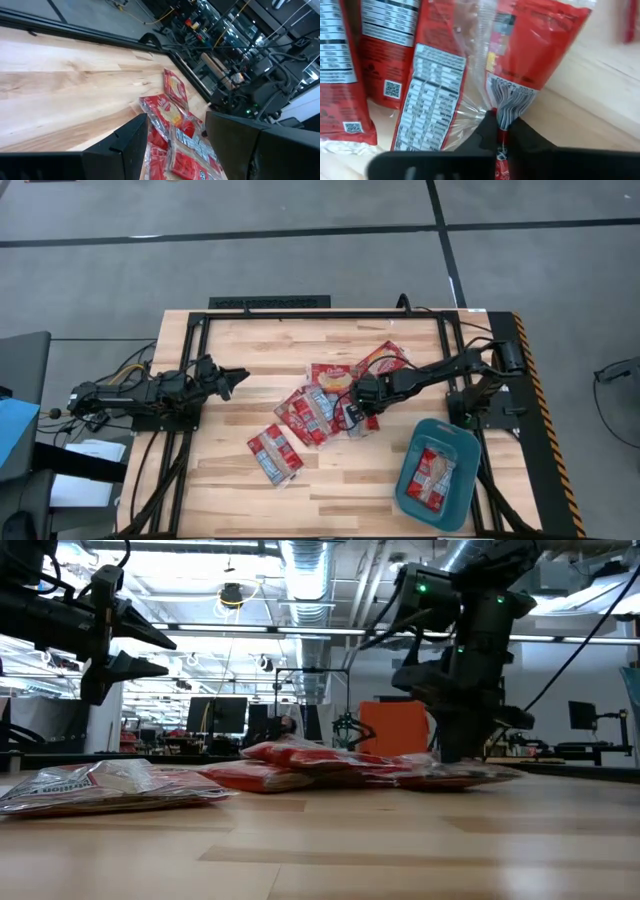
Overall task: Sort popcorn bags into baskets
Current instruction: Put the popcorn bag into the blue bin
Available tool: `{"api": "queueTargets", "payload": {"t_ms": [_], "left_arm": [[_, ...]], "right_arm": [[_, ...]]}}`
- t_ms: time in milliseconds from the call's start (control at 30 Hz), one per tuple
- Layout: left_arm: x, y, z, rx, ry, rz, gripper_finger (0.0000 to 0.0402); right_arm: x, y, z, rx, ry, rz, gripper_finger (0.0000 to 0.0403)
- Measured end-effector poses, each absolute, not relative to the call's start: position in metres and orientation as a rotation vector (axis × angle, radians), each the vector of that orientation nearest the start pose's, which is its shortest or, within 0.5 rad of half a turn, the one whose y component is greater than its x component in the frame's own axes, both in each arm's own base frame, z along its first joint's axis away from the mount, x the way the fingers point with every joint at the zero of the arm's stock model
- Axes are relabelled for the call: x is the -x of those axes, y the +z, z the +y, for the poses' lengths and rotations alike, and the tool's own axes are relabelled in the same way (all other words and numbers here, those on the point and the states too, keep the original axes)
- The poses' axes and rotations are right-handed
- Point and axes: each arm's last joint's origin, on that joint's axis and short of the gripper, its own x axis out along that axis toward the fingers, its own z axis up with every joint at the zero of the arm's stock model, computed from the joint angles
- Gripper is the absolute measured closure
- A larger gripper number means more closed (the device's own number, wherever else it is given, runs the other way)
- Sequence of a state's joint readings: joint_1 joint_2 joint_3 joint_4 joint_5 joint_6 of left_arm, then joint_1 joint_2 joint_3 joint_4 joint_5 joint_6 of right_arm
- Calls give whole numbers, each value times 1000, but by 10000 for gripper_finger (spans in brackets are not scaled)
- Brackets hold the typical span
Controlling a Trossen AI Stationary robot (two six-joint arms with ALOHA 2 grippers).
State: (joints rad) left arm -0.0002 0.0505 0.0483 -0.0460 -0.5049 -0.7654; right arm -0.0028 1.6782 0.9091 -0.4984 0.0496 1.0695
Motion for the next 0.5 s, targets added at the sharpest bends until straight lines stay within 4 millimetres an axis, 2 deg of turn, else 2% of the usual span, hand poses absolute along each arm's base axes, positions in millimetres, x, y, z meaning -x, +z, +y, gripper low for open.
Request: {"api": "queueTargets", "payload": {"t_ms": [233, 500], "left_arm": [[-94, 172, 14, 726, 498, -146, 215], [-94, 172, 14, 726, 499, -146, 215]], "right_arm": [[-310, 175, -4, -860, -702, 1118, 392], [-315, 216, 26, -825, -691, 1201, 395]]}}
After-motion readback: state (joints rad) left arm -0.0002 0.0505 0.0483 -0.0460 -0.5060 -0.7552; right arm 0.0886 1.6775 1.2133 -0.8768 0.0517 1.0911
